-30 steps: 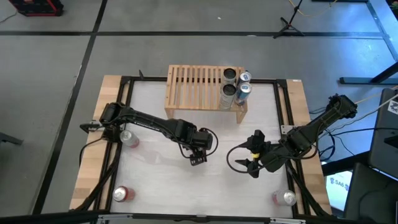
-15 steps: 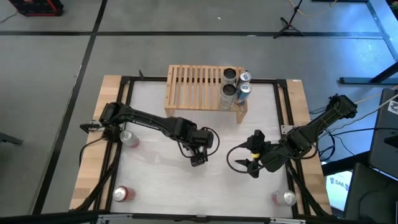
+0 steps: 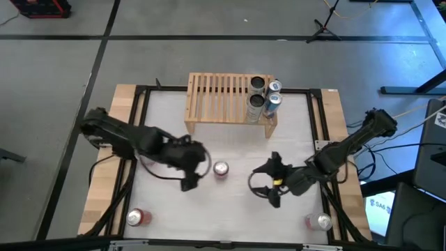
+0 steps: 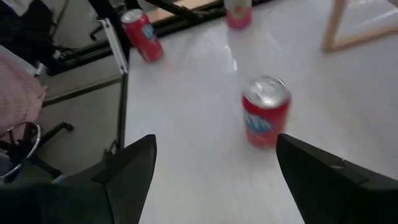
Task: Place canned beverage on shelf
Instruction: Put the top red soda can on the shelf
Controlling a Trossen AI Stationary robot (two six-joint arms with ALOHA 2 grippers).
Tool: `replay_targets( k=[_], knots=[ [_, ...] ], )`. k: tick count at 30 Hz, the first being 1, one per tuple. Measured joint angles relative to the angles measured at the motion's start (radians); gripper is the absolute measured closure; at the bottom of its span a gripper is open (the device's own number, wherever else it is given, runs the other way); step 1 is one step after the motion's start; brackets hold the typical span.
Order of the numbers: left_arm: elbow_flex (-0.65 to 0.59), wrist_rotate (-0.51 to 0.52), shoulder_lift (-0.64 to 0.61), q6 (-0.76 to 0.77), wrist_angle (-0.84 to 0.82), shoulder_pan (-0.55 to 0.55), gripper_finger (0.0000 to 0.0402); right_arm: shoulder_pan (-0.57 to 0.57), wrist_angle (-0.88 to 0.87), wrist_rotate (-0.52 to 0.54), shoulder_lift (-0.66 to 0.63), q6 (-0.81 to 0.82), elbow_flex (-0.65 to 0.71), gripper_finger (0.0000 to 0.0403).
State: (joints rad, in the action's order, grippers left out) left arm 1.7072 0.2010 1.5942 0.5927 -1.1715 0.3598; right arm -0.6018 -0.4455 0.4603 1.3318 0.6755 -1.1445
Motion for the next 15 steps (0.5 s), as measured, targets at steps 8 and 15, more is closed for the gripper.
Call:
replay_targets(
  k=[8, 15],
  knots=[
    [-0.287, 0.186, -0.262, 0.175, 0.028, 0.121, 0.0054, 0.158, -0.034, -0.105, 0.155, -0.085, -0.146, 0.0084],
    [-0.482, 0.291, -0.441, 0.192, 0.171, 0.187, 0.0054, 0.287, -0.023, -0.213, 0.288, -0.082, -0.205, 0.0084]
  ],
)
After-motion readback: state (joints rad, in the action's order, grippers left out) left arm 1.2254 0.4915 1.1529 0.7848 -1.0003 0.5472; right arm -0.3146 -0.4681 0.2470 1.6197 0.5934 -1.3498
